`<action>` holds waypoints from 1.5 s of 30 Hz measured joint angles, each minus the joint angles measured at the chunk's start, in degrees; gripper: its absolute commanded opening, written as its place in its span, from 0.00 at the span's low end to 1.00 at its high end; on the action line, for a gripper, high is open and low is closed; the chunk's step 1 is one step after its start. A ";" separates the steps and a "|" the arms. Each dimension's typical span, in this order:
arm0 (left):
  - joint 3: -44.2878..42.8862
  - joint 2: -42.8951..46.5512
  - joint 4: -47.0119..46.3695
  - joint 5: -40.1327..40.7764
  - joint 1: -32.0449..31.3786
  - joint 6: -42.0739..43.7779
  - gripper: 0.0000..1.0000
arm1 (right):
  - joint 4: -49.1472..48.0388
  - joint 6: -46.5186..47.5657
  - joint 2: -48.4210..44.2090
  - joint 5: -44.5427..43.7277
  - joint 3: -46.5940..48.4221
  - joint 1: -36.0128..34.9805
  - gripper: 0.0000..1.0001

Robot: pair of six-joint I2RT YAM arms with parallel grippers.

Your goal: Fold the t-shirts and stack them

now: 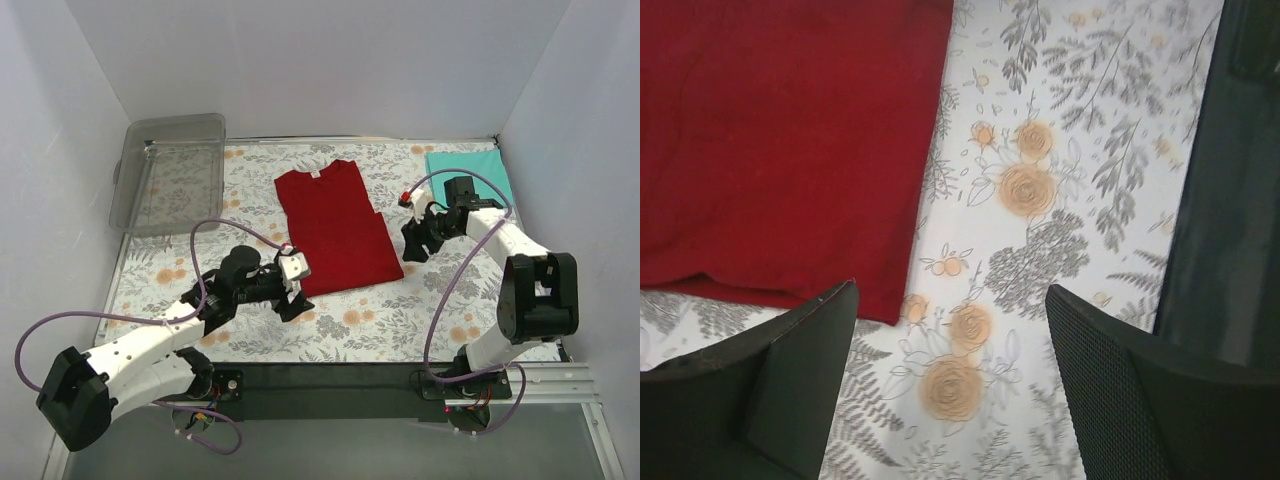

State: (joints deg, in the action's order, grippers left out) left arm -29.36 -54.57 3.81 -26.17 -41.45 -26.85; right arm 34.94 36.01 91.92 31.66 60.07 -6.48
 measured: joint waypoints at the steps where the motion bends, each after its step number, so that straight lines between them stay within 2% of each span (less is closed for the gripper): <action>1: 0.33 -0.28 -0.02 -0.31 0.00 3.32 0.70 | 0.04 3.56 -1.46 0.76 0.15 0.09 0.59; 2: 0.55 -0.96 -0.02 -0.63 -0.04 6.19 0.70 | 0.42 8.37 -3.10 2.29 -0.02 0.15 0.69; 4: 0.63 -3.67 -0.31 -1.29 -0.31 10.91 0.69 | 1.14 20.13 -6.99 6.78 -2.19 0.24 0.81; 5: 0.63 -5.31 -0.63 -1.33 -0.59 12.90 0.69 | 0.85 26.86 -9.44 9.14 -4.81 0.26 0.84; 8: 0.63 -10.32 -1.79 -1.20 -1.88 17.59 0.69 | 3.74 45.03 -14.99 14.14 -12.68 0.00 0.82; 10: 0.63 -12.94 -2.78 -0.83 -2.73 19.71 0.69 | 5.73 52.09 -14.29 15.96 -13.88 -0.44 0.80; 13: 0.61 -16.52 -4.68 0.07 -3.82 22.27 0.67 | 5.64 57.83 -11.93 17.14 -13.42 -0.46 0.77; 24: -0.52 -26.91 -10.05 5.14 -4.61 25.35 0.64 | 5.57 62.82 -8.02 18.47 -12.04 -0.44 0.70; 35: -0.72 -26.60 -13.84 9.07 -4.70 25.64 0.64 | 5.62 64.54 -5.90 17.64 -11.89 -0.74 0.66; 38: -0.98 -27.58 -13.25 9.42 -4.70 25.92 0.61 | 5.68 66.29 -5.88 16.35 -11.91 -0.98 0.66; 42: -2.43 -29.70 -12.31 9.57 -4.70 26.51 0.49 | 5.90 68.43 -5.84 14.45 -11.91 -1.29 0.65; 43: -2.62 -30.05 -12.15 9.64 -4.70 26.47 0.38 | 5.99 68.96 -5.77 13.88 -11.91 -1.33 0.64; 45: -2.91 -30.45 -11.61 9.97 -4.70 26.34 0.29 | 6.21 69.72 -5.53 12.96 -11.91 -1.46 0.63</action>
State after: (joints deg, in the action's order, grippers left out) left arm -32.27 -85.01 -7.79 -16.21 -46.15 -0.51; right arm 41.15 105.73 86.39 44.62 48.16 -7.94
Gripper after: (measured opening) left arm 0.377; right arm 0.643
